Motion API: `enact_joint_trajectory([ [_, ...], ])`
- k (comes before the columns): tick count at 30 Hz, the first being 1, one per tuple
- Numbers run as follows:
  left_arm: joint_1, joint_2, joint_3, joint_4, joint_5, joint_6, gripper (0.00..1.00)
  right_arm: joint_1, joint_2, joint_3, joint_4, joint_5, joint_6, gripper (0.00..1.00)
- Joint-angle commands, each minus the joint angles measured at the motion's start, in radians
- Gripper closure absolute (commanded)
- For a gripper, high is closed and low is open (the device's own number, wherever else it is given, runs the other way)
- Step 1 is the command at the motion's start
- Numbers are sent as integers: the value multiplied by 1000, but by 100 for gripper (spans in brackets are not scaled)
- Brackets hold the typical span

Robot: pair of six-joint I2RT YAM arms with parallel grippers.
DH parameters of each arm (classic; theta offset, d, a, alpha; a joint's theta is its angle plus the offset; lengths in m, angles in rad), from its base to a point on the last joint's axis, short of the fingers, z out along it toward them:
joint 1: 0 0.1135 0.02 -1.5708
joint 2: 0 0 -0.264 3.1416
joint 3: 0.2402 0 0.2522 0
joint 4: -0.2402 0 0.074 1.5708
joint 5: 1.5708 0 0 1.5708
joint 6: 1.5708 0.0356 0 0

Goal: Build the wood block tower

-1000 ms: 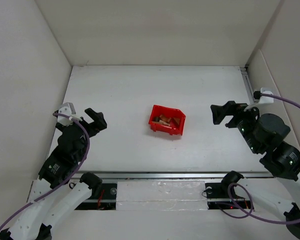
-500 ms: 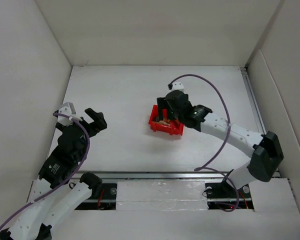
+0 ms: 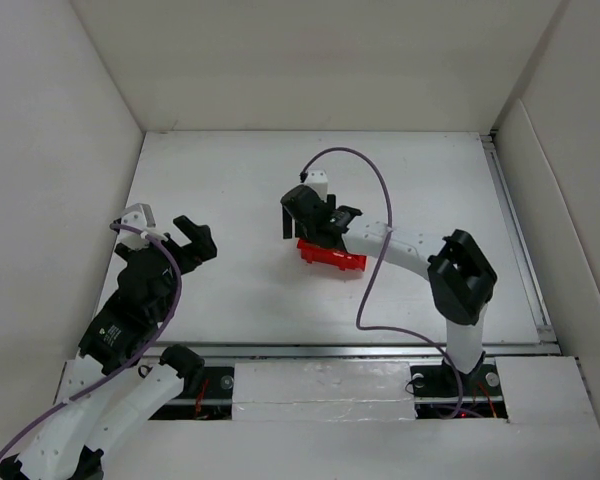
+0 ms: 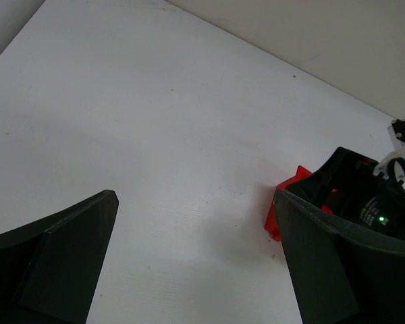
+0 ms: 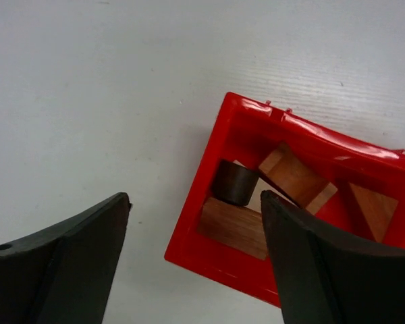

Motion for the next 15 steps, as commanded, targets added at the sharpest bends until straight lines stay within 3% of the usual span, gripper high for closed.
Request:
enact_joint_trajectory([
  [1, 0, -4, -15, 35, 12, 9, 1, 6, 37, 43, 6, 80, 73, 19],
  [15, 0, 9, -18, 45, 39, 22, 1, 38, 164, 46, 80, 37, 96, 46],
])
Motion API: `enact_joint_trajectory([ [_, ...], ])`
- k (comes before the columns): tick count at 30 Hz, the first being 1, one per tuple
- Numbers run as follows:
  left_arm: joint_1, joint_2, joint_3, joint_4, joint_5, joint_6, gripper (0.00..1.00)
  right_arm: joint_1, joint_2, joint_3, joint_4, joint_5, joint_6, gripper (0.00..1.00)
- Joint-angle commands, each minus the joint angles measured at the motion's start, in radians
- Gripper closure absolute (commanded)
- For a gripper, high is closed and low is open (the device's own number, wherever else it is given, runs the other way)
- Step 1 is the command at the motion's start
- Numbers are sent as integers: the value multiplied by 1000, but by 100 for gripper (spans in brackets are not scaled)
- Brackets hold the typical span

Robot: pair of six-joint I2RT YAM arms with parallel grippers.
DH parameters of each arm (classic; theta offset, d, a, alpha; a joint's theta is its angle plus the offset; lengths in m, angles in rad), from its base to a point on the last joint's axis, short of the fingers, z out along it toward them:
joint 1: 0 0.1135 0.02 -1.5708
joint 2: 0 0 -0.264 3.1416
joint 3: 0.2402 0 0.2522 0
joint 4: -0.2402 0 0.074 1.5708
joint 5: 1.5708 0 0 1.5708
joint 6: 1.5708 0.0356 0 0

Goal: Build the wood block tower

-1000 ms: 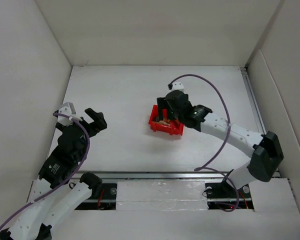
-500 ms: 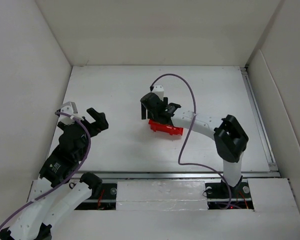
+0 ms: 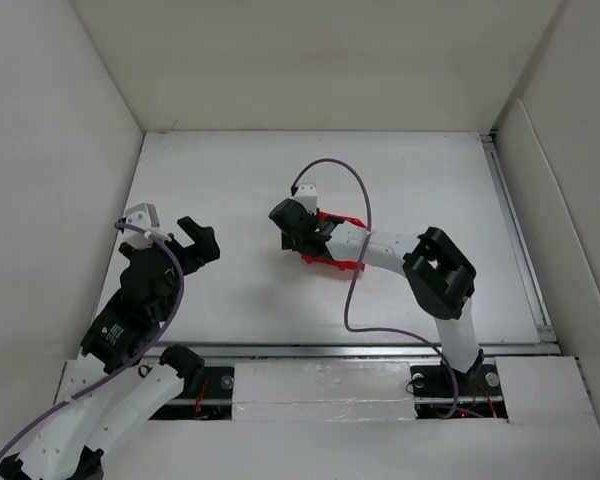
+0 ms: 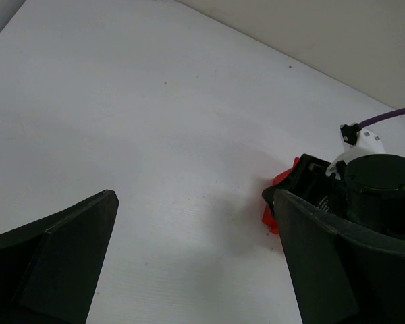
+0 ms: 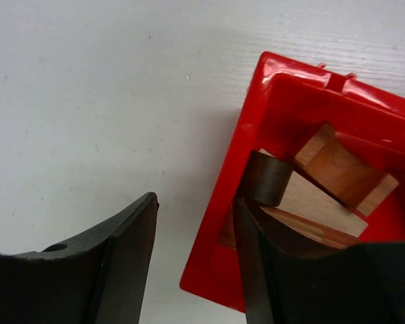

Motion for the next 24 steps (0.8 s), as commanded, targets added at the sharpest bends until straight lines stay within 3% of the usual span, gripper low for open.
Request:
enact_joint_trajectory([
  [1, 0, 8, -5, 37, 9, 16, 1, 6, 41, 43, 56, 0, 19, 47],
  [6, 0, 6, -5, 39, 8, 16, 1, 6, 64, 60, 60, -19, 6, 51],
  [13, 0, -1, -6, 39, 6, 14, 1, 17, 46, 40, 148, -98, -28, 81],
  [15, 0, -3, -5, 37, 6, 13, 1, 17, 37, 39, 184, -149, -21, 81],
  [20, 0, -9, 0, 28, -18, 0, 1, 35, 37, 48, 287, -334, -4, 99],
  [24, 0, -36, 6, 7, -66, -24, 1, 55, 38, 71, 401, -442, 12, 100],
])
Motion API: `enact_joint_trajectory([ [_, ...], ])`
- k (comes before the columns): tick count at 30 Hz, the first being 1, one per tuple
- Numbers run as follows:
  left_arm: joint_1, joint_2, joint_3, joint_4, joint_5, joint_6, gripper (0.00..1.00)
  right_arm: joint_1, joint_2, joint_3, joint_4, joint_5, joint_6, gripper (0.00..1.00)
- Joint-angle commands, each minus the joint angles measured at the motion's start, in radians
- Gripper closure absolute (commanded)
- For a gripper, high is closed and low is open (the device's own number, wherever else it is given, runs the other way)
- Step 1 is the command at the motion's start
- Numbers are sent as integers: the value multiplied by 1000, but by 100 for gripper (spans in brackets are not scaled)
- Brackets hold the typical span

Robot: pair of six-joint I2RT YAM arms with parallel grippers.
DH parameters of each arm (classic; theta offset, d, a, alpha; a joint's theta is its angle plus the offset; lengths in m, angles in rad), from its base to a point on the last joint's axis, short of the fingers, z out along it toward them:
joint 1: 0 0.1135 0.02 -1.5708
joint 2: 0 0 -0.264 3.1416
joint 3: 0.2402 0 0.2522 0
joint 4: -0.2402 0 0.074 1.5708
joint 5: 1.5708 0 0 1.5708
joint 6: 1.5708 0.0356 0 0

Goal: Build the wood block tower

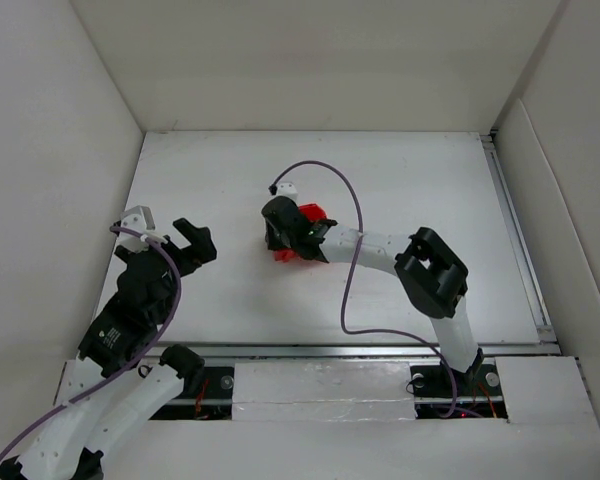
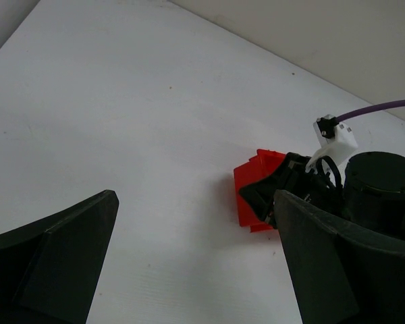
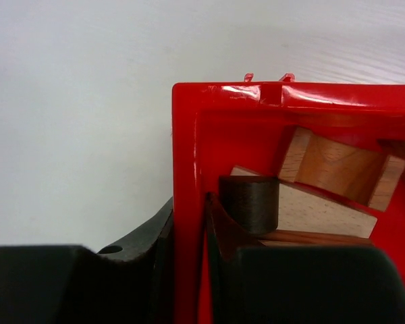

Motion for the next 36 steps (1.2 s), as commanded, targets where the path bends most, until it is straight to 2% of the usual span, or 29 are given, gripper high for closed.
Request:
enact_joint_trajectory([
  [1, 0, -37, 10, -1, -74, -27, 1, 35, -28, 54, 231, -218, 101, 100],
  [5, 0, -81, 16, -22, -127, -61, 1, 35, -28, 60, 335, -345, 170, 100],
  [11, 0, -95, 22, -42, -159, -84, 1, 35, 18, 106, 484, -457, 294, 100],
  [15, 0, -88, 21, -42, -159, -85, 1, 35, 44, 103, 672, -522, 412, 100],
  [20, 0, -66, 24, -44, -156, -82, 1, 35, 70, 137, 731, -569, 506, 100],
  [26, 0, -57, 22, -42, -151, -81, 1, -4, 87, 72, 910, -643, 648, 100],
  [30, 0, -46, 22, -45, -153, -81, 1, -25, 98, 34, 989, -686, 685, 100],
  [36, 0, -40, 21, -42, -148, -79, 1, -91, 151, -84, 1326, -750, 882, 100],
])
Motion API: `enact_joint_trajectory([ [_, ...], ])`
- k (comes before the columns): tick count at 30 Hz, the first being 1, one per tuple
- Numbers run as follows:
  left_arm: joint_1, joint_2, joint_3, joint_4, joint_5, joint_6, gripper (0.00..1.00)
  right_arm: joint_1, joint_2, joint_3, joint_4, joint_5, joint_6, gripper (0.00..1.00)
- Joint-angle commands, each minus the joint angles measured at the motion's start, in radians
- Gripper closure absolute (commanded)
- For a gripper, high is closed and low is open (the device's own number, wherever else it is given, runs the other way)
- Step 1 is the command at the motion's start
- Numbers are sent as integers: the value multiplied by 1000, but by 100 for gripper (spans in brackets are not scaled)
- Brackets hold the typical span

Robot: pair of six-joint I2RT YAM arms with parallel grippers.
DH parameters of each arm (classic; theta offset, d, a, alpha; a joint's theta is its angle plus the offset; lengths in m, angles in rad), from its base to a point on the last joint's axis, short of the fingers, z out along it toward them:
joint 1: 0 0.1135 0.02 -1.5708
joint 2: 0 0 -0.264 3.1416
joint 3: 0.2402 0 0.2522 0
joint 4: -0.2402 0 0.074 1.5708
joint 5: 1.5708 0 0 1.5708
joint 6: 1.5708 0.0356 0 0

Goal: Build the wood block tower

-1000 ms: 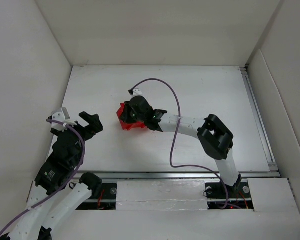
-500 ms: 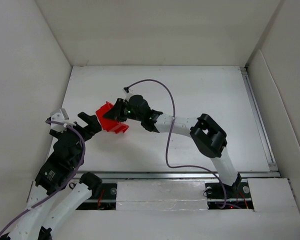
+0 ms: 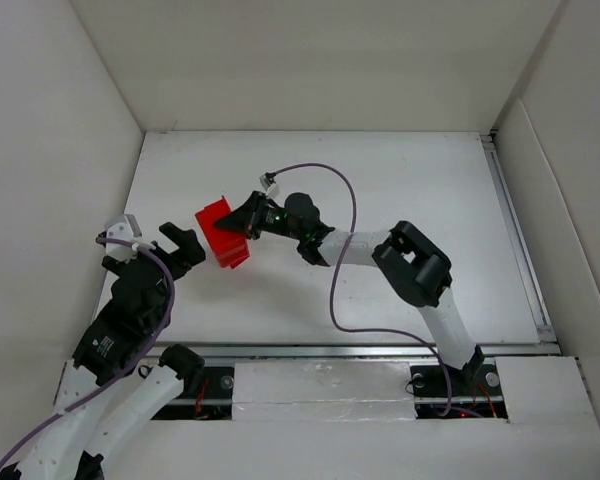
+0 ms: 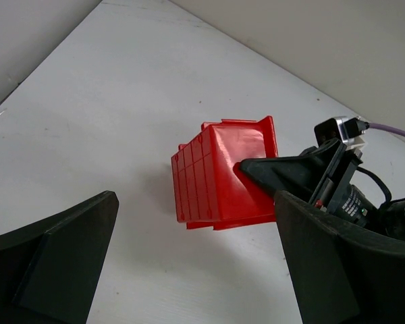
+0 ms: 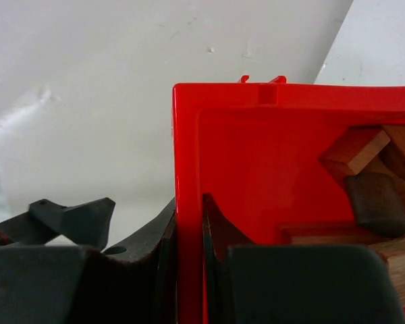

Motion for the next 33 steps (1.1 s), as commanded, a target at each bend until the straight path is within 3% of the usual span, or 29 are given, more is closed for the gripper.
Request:
enact_joint_trajectory([
  [1, 0, 15, 20, 15, -21, -43, 1, -38, 39, -34, 370, -59, 150, 100],
  [15, 0, 30, 20, 17, -18, -40, 1, -104, 143, -141, 683, -118, 350, 100],
  [21, 0, 42, 20, 17, -14, -38, 1, -113, 197, -124, 910, -129, 520, 100],
  [33, 0, 52, 20, 18, -15, -38, 1, -168, -29, -347, 785, -123, 413, 100],
])
